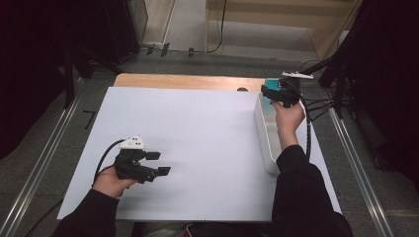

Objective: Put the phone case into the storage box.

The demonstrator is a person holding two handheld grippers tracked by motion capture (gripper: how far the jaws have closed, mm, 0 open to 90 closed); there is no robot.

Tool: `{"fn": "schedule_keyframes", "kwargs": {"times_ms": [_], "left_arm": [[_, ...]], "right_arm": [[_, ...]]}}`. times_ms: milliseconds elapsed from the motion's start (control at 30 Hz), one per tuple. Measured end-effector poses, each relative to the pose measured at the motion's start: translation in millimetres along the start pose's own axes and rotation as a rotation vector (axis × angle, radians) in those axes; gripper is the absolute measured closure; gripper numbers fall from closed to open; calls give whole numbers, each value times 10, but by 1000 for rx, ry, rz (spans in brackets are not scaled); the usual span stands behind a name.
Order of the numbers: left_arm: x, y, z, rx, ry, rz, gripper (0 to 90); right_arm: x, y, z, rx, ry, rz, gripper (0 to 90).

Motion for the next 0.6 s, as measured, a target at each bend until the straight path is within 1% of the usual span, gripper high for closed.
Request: {"fn": "schedule_keyframes", "kwargs": {"times_ms": [167,333,400,600], "left_arm": [[-9,13,2,-5,-1,-3,259],[-2,3,4,-1,-1,-1,259],[-6,5,4,-3,0,-2,259],[-7,7,6,-3,0,-2,259]], "right_arm": [[6,6,-22,-5,14,-4,149],[4,22,-28,-29,24,-13,148],[6,28,-37,-29,36,-20,148],[21,22,-56,-29,55,-15,146]]}}
Point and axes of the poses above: each handheld gripper's, and its own axes: x roughly forward along the jaws, z roughly out of its top, y roughly to its left, the point moved 1 cm from there along x, roughly forward along the jaws, and after that the axes turned 14 degrees about z, right-handed, at the moved point
